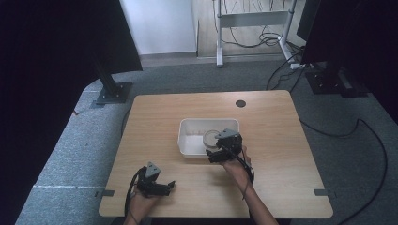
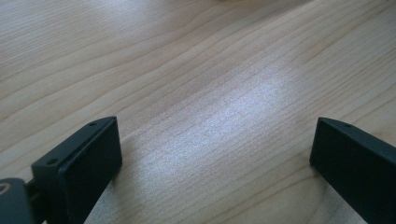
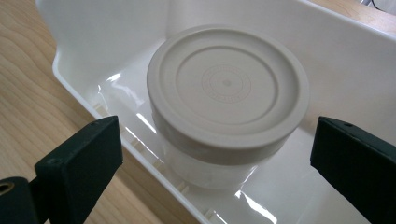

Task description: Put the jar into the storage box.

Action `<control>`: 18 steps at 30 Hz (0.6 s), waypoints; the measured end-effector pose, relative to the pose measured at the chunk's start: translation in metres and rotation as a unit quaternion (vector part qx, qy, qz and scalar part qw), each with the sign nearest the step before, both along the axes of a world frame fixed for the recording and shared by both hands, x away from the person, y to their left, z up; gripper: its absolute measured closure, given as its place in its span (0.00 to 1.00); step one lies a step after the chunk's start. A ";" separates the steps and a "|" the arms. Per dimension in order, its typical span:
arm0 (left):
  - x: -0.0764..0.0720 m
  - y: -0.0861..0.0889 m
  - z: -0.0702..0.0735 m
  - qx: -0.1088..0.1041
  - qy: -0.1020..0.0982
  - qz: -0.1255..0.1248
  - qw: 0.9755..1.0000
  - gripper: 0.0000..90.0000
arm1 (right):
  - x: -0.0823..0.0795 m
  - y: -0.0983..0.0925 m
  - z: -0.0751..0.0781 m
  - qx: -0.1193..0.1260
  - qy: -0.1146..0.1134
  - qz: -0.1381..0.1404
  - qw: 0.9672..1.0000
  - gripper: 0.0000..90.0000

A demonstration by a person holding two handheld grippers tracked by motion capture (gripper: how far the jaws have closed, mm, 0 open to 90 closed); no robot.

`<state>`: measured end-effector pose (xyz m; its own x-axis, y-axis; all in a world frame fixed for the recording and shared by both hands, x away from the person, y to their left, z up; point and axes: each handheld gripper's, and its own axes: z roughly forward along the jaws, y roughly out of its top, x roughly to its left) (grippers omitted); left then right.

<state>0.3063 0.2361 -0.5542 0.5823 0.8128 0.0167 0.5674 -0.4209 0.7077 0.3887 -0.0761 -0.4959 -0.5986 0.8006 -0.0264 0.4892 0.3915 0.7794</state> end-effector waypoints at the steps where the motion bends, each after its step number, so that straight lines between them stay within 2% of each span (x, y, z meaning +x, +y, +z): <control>1: 0.000 0.000 0.000 0.000 0.000 0.000 1.000 0.02 | -0.002 -0.001 0.001 0.001 -0.001 0.002 1.000 0.02; 18: 0.000 0.000 0.000 0.000 0.000 0.000 1.000 0.02 | -0.020 -0.013 0.000 -0.002 -0.007 0.015 1.000 0.03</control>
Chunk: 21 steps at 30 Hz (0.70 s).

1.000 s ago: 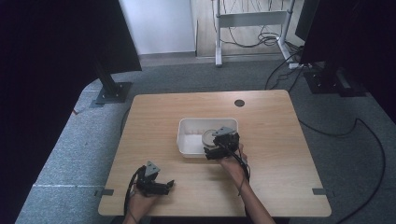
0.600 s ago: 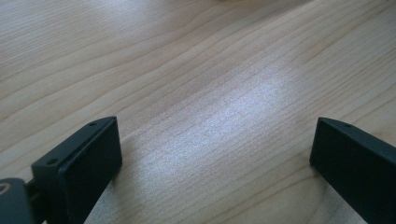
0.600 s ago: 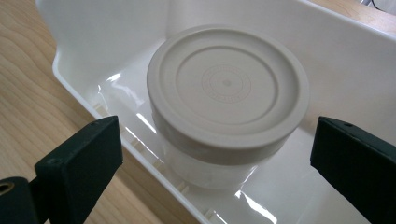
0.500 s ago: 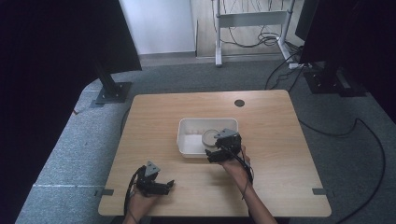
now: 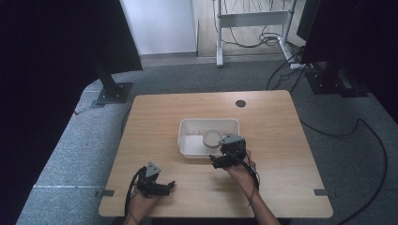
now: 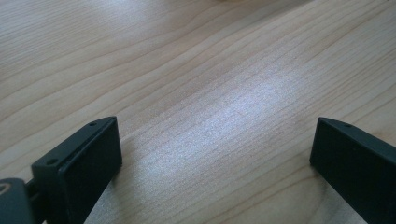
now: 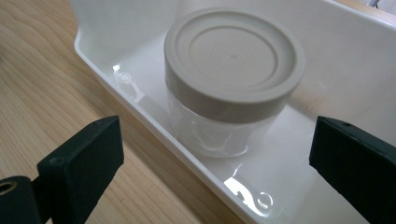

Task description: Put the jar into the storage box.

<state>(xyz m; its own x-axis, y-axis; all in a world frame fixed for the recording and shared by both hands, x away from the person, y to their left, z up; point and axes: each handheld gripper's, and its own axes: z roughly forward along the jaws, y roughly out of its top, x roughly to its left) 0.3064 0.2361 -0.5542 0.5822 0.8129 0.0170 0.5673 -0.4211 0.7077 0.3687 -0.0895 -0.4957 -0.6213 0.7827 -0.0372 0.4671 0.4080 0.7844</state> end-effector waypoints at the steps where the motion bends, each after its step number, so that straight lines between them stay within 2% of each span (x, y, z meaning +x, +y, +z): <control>1: 0.000 0.000 0.000 0.000 0.000 0.000 1.000 0.02 | -0.001 -0.001 0.000 -0.001 -0.001 0.001 1.000 0.03; 14: 0.000 0.000 0.000 0.000 0.000 0.000 1.000 0.02 | -0.012 -0.010 -0.001 0.009 -0.006 0.007 1.000 0.03; 21: 0.000 0.000 0.000 0.000 0.000 0.000 1.000 0.02 | -0.020 -0.015 0.004 0.011 -0.016 0.014 1.000 0.03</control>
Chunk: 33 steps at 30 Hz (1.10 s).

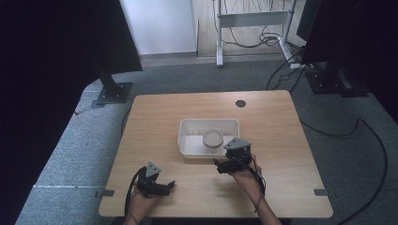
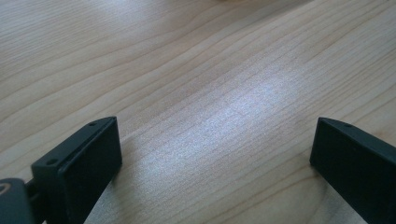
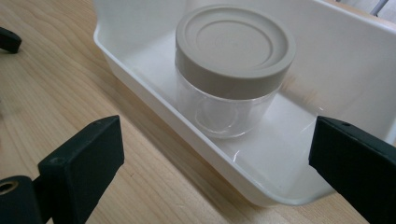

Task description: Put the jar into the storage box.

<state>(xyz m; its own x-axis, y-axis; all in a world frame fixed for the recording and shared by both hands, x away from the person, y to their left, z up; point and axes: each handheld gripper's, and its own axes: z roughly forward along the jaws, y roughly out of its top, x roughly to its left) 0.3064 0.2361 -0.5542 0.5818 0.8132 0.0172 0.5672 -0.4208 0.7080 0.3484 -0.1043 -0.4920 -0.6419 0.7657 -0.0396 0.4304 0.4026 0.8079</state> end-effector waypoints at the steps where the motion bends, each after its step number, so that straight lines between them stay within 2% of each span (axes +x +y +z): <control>1: 0.000 0.000 0.000 0.000 0.000 0.000 1.000 0.02 | -0.001 -0.001 0.001 0.000 -0.001 0.001 1.000 0.03; 18: 0.000 0.000 0.000 0.001 0.001 0.002 1.000 0.02 | -0.028 -0.024 0.002 0.003 -0.024 0.021 0.999 0.03; 33: 0.000 0.000 0.000 0.001 0.001 0.002 1.000 0.02 | -0.046 -0.061 -0.007 0.004 -0.029 -0.007 1.000 0.03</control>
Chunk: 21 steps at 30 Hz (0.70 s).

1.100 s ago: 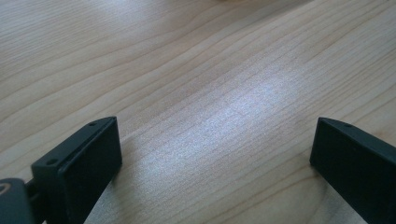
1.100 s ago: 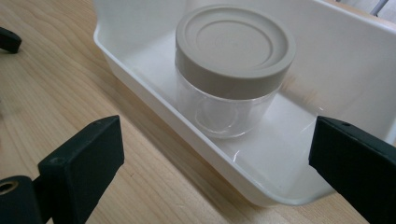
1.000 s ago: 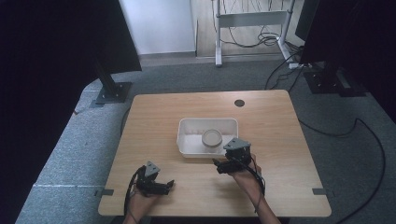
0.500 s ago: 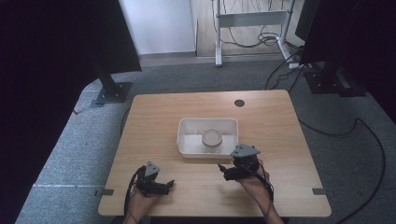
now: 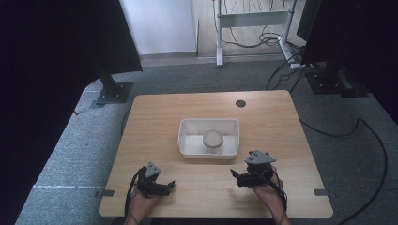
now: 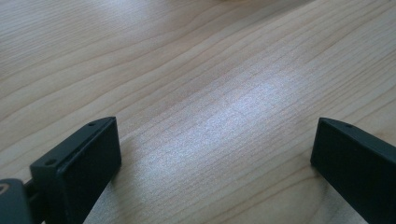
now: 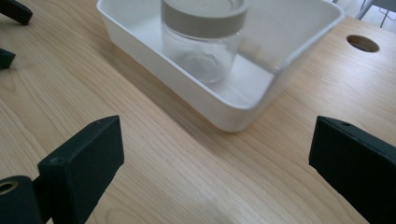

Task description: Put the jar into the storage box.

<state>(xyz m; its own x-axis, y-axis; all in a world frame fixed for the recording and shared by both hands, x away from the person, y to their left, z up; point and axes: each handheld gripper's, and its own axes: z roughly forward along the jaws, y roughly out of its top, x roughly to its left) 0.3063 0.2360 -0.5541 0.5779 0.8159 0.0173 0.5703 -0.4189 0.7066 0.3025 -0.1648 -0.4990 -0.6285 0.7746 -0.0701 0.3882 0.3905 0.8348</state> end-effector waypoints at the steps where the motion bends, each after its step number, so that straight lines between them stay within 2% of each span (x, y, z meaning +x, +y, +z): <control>1: 0.000 0.000 0.000 0.000 0.000 0.000 1.000 0.02 | -0.001 -0.003 -0.001 -0.001 -0.002 -0.001 1.000 0.03; 9: 0.000 0.000 0.000 0.000 0.000 0.000 1.000 0.02 | -0.009 -0.025 -0.010 -0.004 -0.002 -0.017 1.000 0.03; 16: 0.000 0.000 0.000 0.000 0.000 0.000 1.000 0.02 | -0.016 -0.047 -0.023 -0.003 0.007 -0.041 0.999 0.03; 21: 0.000 0.000 0.000 0.000 0.000 0.000 1.000 0.02 | -0.019 -0.056 -0.028 -0.006 0.011 -0.053 0.999 0.03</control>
